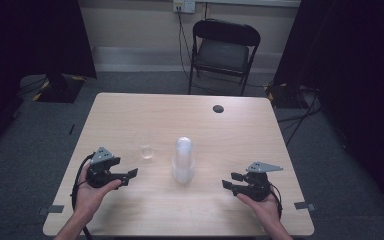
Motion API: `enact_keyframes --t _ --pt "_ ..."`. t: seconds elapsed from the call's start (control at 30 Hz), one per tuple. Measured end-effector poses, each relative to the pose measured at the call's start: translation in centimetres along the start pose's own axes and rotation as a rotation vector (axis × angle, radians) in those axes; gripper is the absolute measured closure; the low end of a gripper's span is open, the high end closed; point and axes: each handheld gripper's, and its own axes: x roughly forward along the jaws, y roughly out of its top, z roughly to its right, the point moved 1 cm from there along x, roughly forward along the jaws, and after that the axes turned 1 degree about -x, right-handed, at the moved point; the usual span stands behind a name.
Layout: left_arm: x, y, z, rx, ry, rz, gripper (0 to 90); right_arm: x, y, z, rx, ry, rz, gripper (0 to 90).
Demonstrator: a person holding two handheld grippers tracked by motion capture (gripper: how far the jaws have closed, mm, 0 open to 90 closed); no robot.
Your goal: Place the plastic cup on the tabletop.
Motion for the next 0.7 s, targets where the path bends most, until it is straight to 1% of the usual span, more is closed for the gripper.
enact_keyframes --t 0.03,0.13,0.23,0.3,0.33,0.4,0.47,0.53,0.57,0.6,0.63,0.67,0.7 --pt "-0.2 -0.3 0.2 0.010 -0.001 -0.006 17.6 0.0 0.0 0.1 0.002 -0.002 -0.001 47.1" --pt "-0.9 -0.9 1.2 -0.009 -0.016 -0.028 17.6 -0.1 0.0 0.2 0.002 -0.008 0.004 46.9" --pt "-1.7 -1.2 2.2 0.011 -0.017 -0.012 17.6 -0.1 0.0 0.3 0.007 -0.015 0.004 46.9" --pt "-1.9 -1.7 2.5 0.007 -0.017 -0.013 17.6 -0.1 -0.1 0.3 0.005 -0.016 0.005 46.7" --pt "-2.0 -2.1 2.6 0.006 -0.020 -0.018 17.6 -0.2 -0.1 0.3 0.005 -0.018 0.006 46.6" --pt "-1.8 -2.9 2.7 0.000 -0.011 -0.027 17.6 -0.2 -0.1 0.4 0.001 -0.024 0.006 46.5" --pt "-1.7 -3.6 2.6 -0.001 -0.004 -0.023 18.1 -0.1 -0.2 0.5 0.002 -0.026 0.009 46.3" --pt "-1.7 -4.0 2.4 0.003 -0.007 -0.033 18.3 -0.1 -0.3 0.5 -0.001 -0.032 0.008 45.5" --pt "-1.7 -4.2 2.3 -0.003 0.000 -0.032 18.2 0.0 -0.4 0.6 0.000 -0.033 0.008 44.8" --pt "-1.6 -4.4 2.3 -0.012 -0.003 -0.038 18.3 0.0 -0.4 0.6 0.002 -0.036 0.007 43.7" --pt "-1.5 -4.5 2.2 -0.007 -0.004 -0.049 18.3 0.0 -0.5 0.6 0.002 -0.041 0.010 42.3" --pt "-1.5 -4.6 2.2 0.000 0.003 -0.047 18.3 0.0 -0.5 0.7 0.005 -0.043 0.011 40.8" --pt "-1.4 -4.6 2.2 -0.004 0.006 -0.048 18.3 0.0 -0.5 0.7 0.007 -0.048 0.010 39.1"
